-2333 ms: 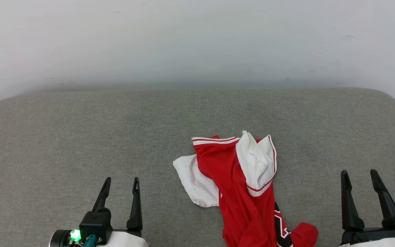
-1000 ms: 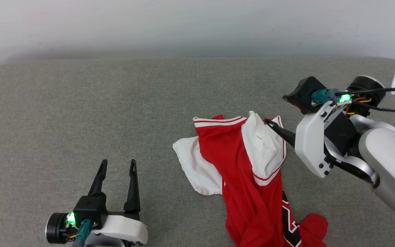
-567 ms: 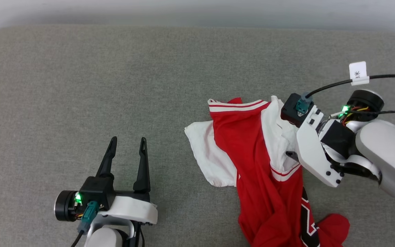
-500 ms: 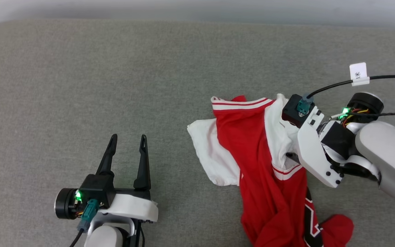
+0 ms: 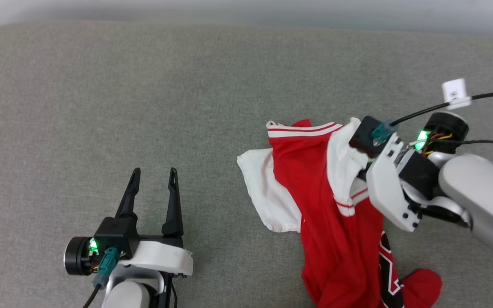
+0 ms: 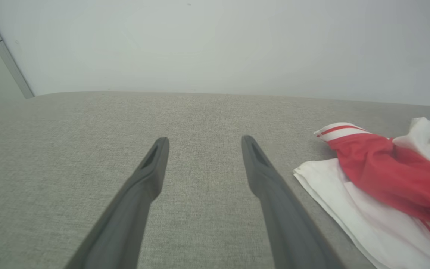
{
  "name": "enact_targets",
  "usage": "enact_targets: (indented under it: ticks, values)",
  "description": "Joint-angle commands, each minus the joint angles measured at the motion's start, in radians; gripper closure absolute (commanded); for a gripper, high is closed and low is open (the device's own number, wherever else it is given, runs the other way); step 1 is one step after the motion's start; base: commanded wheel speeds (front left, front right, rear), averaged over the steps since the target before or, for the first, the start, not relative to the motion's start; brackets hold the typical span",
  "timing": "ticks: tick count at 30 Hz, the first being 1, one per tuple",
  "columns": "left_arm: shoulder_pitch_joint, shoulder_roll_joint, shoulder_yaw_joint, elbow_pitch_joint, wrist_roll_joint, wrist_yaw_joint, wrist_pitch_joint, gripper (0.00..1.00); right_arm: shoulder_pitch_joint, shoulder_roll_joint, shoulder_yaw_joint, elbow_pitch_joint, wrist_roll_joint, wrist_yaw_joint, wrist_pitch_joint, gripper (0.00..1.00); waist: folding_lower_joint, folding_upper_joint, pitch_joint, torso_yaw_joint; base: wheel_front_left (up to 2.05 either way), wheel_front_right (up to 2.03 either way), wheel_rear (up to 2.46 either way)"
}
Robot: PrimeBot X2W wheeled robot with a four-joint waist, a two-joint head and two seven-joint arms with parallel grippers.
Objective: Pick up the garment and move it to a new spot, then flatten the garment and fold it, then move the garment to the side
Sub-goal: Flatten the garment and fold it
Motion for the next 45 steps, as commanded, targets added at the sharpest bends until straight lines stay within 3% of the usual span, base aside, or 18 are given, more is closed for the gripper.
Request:
enact_targets:
  ticks: [1, 7, 15, 26, 27, 29, 39, 41, 45]
  values:
    - [0.008, -0.001, 0.002, 0.001, 0.003, 0.004, -0.003, 0.00, -0.016, -0.011, -0.008, -0.003, 0.014, -0.001, -0.020, 1.00, -0.0001, 0.0000, -0.020, -0.012, 0.00, 0.00, 0.00]
    - [0.049, 0.000, 0.022, 0.002, 0.009, 0.008, -0.002, 0.00, 0.059, -0.108, -0.094, -0.049, 0.047, -0.001, -0.178, 1.00, -0.0001, 0.0000, -0.078, -0.046, 0.00, 0.00, 0.00]
    - [0.081, -0.001, 0.036, -0.003, 0.004, 0.003, -0.003, 0.00, 0.301, -0.223, -0.248, 0.002, 0.109, -0.001, -0.261, 1.00, -0.0001, 0.0000, -0.090, -0.079, 0.00, 0.00, 0.00]
    - [0.092, -0.001, 0.042, 0.013, 0.010, 0.004, -0.003, 0.00, 0.623, -0.161, -0.352, 0.190, 0.107, -0.001, -0.299, 1.00, -0.0001, 0.0000, -0.102, -0.086, 0.00, 0.00, 0.00]
    - [0.096, -0.001, 0.046, 0.013, 0.010, 0.005, -0.003, 0.00, 0.635, -0.153, -0.367, 0.189, 0.107, -0.001, -0.311, 0.98, -0.0001, 0.0000, -0.106, -0.089, 0.00, 0.00, 0.00]
    - [0.105, -0.001, 0.052, 0.014, 0.012, 0.007, -0.003, 0.00, 0.644, -0.146, -0.411, 0.189, 0.082, -0.001, -0.353, 0.00, -0.0001, 0.0000, -0.116, -0.096, 0.00, 0.00, 0.00]
    - [0.125, 0.000, 0.071, 0.030, 0.050, -0.016, -0.003, 0.00, 0.727, -0.071, -0.816, 0.138, -0.187, -0.001, -0.568, 0.00, -0.0001, 0.0000, -0.182, -0.130, 0.00, 0.00, 0.00]
    - [0.116, 0.005, 0.076, 0.036, 0.062, -0.028, -0.003, 0.00, 0.754, -0.028, -0.923, 0.098, -0.272, -0.001, -0.598, 0.00, -0.0001, 0.0000, -0.192, -0.136, 0.00, 0.00, 0.00]
    - [0.081, 0.025, 0.085, 0.051, 0.083, -0.048, -0.003, 0.00, 0.830, 0.117, -1.130, -0.034, -0.435, -0.001, -0.645, 0.00, -0.0001, 0.0000, -0.211, -0.142, 0.00, 0.00, 0.00]
